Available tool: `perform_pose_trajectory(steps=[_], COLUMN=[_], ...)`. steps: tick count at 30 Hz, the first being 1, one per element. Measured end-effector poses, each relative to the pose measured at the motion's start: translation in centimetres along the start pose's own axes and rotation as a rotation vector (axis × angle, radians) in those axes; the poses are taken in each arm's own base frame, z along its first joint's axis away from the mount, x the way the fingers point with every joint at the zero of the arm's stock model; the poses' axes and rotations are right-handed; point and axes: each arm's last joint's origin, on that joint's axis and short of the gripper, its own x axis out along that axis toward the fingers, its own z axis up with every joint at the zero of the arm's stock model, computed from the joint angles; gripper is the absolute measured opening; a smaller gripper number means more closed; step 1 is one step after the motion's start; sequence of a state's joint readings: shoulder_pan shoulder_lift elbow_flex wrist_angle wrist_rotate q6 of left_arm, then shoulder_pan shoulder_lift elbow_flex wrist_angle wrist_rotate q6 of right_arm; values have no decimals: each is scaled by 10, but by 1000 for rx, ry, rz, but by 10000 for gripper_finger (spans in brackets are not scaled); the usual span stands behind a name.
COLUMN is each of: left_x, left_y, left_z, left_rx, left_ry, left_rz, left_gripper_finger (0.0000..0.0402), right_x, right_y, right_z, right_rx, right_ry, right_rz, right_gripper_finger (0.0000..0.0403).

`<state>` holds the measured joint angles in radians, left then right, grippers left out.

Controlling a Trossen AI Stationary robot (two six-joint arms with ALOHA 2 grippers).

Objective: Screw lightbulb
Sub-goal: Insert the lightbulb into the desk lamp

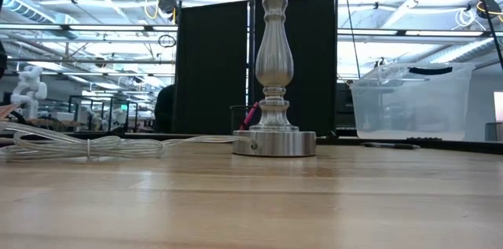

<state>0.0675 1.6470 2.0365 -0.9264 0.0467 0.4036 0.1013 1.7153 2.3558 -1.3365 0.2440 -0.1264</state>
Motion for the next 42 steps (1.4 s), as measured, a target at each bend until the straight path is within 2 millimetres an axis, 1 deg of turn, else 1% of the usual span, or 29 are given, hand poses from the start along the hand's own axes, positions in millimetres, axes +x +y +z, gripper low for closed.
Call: perform_pose_trajectory(steps=[7, 14, 23, 28, 32, 35, 39, 42], left_x=[1, 0, 0, 0, -1, -2, -8, -16], left_y=[7, 11, 14, 16, 18, 18, 19, 21], left_z=[-4, -5, -5, -1, 3, 6, 9, 10], left_rx=[-28, -56, -81, -85, -91, -93, -90, -93], left_ry=[17, 19, -1, -43, -89, -126, -161, -176], left_rz=[18, 28, 39, 56, 64, 55, 56, 69], left_gripper_finger=[104, 104, 104, 104, 104, 104, 104, 104], right_x=[-6, -25, -51, -55, -57, -59, -61, -63], right_y=[0, 0, 9, 13, 15, 18, 21, 25], right_z=[4, 10, 8, 6, 5, 4, 4, 4], right_rx=[-9, -23, -20, 41, 84, 107, 127, 125], right_ry=[-60, -174, -214, -194, -190, -190, -199, -201], right_rz=[-6, -13, -159, -305, -338, -373, -412, -463], right_gripper_finger=[299, 299, 299, 289, 265, 233, 173, 116])
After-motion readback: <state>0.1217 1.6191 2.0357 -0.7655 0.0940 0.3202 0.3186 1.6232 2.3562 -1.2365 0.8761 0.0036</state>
